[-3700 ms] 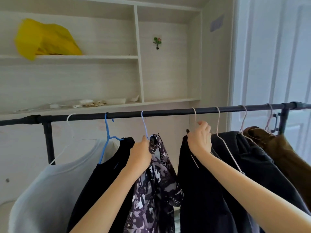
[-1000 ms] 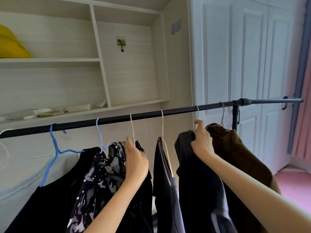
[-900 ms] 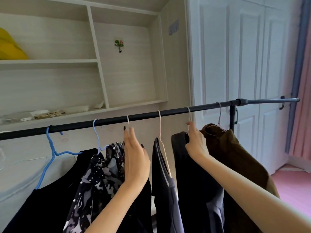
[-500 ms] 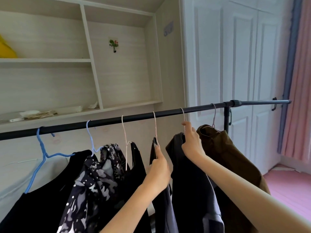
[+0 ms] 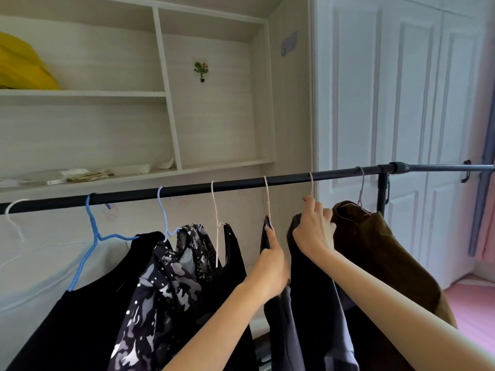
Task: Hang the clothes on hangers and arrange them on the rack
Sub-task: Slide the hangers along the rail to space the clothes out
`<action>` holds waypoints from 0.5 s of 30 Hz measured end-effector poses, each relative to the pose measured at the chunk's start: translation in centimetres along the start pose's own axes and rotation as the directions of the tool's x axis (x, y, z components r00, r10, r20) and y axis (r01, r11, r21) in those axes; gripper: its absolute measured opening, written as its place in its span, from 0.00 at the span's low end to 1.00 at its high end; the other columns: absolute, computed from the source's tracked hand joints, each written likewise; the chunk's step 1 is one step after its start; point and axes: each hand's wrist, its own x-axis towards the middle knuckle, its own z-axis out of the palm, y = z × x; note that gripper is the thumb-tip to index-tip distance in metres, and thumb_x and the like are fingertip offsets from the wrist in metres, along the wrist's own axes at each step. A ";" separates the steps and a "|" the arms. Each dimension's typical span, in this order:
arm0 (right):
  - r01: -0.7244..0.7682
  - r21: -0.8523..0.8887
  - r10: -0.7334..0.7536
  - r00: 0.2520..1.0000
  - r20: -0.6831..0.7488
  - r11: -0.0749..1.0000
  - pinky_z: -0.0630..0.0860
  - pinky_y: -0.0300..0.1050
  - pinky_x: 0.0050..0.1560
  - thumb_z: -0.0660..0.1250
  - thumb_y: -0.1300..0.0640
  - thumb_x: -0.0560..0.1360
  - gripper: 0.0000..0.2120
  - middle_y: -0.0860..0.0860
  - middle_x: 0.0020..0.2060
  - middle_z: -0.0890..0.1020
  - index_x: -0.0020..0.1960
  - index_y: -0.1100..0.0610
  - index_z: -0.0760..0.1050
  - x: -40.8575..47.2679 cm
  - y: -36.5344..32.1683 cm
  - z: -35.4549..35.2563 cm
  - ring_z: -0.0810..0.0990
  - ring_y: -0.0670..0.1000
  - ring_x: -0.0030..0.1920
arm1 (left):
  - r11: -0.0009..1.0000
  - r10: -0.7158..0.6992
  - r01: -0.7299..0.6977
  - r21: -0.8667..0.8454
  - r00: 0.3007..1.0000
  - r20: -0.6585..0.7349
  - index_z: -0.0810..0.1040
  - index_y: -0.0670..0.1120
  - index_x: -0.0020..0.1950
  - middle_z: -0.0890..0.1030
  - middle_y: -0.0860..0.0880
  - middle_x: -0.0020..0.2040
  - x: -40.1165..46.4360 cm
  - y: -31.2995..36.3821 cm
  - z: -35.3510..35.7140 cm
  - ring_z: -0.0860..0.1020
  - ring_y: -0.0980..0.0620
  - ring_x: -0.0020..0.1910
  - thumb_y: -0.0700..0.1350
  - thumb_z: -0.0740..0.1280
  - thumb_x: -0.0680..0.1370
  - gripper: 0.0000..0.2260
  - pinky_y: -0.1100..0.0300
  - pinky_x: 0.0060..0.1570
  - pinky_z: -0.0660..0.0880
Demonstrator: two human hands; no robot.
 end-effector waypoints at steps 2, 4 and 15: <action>0.008 -0.031 -0.010 0.998 -0.063 0.999 0.66 0.57 0.63 0.64 0.65 0.71 0.32 0.56 0.70 0.64 0.72 0.54 0.58 -0.2 -1.0 -0.2 0.62 0.60 0.69 | 0.995 0.038 -0.040 -0.091 0.999 -0.023 0.34 0.50 0.77 0.79 0.34 0.56 -1.0 -0.3 -0.9 0.78 0.47 0.40 0.41 0.54 0.82 0.33 0.50 0.52 0.78; 0.024 -0.005 -0.024 0.990 -0.139 1.000 0.64 0.57 0.66 0.63 0.65 0.71 0.30 0.56 0.73 0.59 0.71 0.54 0.59 -0.4 -1.9 -0.7 0.60 0.60 0.70 | 0.991 0.076 -0.087 -0.104 0.992 -0.102 0.37 0.52 0.78 0.80 0.38 0.53 -2.3 -0.7 -2.1 0.78 0.49 0.37 0.44 0.53 0.82 0.30 0.53 0.47 0.78; 0.418 0.218 -0.368 0.899 -0.238 0.882 0.68 0.53 0.64 0.61 0.66 0.73 0.24 0.54 0.70 0.66 0.68 0.56 0.67 -4.4 -12.5 1.7 0.64 0.57 0.68 | 0.983 0.011 0.145 0.116 0.577 -0.817 0.60 0.41 0.74 0.61 0.43 0.76 -7.1 -14.0 -16.6 0.58 0.45 0.76 0.35 0.58 0.79 0.23 0.48 0.73 0.61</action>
